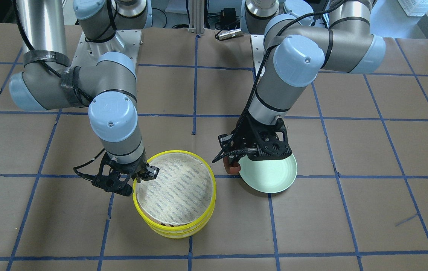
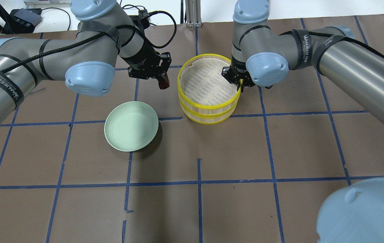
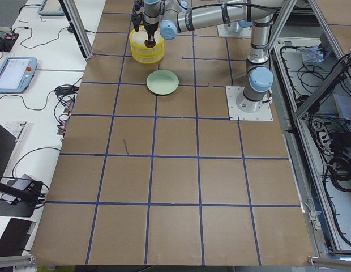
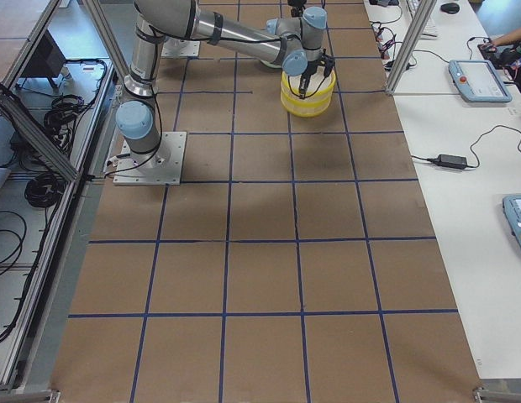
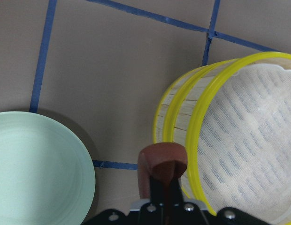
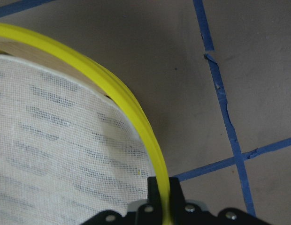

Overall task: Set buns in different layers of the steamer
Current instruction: 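Carry the brown bun toward the steamer with the left gripper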

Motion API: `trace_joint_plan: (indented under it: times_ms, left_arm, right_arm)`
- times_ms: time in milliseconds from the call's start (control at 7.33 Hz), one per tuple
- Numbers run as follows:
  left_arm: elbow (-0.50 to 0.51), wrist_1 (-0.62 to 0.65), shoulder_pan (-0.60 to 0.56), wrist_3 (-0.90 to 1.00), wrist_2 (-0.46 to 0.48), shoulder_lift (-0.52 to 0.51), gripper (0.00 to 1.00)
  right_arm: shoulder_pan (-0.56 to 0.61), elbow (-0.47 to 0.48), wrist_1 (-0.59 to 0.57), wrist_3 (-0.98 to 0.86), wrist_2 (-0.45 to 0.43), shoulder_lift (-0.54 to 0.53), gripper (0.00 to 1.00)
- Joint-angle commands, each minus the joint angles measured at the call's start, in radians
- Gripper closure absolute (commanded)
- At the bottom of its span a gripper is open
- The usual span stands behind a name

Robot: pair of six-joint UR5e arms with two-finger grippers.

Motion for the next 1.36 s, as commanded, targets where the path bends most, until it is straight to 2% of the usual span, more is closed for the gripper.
trace_joint_plan:
  times_ms: [0,273,682,818,955,1091,1227]
  left_arm:
    - [-0.001,-0.024,0.000,-0.001,-0.003,0.009,1.00]
    - [-0.004,-0.025,0.000,-0.019,0.000,0.012,1.00]
    - [-0.007,-0.025,0.000,-0.038,-0.003,-0.003,1.00]
    - [-0.016,-0.024,0.000,-0.039,-0.003,-0.003,1.00]
    - [-0.027,-0.025,0.000,-0.020,0.001,0.000,1.00]
    - [-0.024,-0.025,0.000,-0.032,0.001,-0.006,1.00]
    - [-0.013,-0.024,0.000,-0.053,-0.005,-0.010,1.00]
  right_arm:
    - [0.000,0.000,-0.015,-0.004,0.000,-0.002,0.88]
    - [0.000,0.000,-0.014,-0.001,0.002,-0.001,0.88]
    - [0.000,0.011,-0.012,-0.001,0.002,0.004,0.82]
    - [0.000,0.011,-0.012,-0.001,0.002,0.004,0.78]
    - [0.000,0.011,-0.011,0.002,0.002,0.004,0.69]
    - [0.000,0.014,-0.003,-0.007,0.002,0.007,0.01]
    - [-0.002,0.003,-0.002,-0.053,0.000,-0.002,0.00]
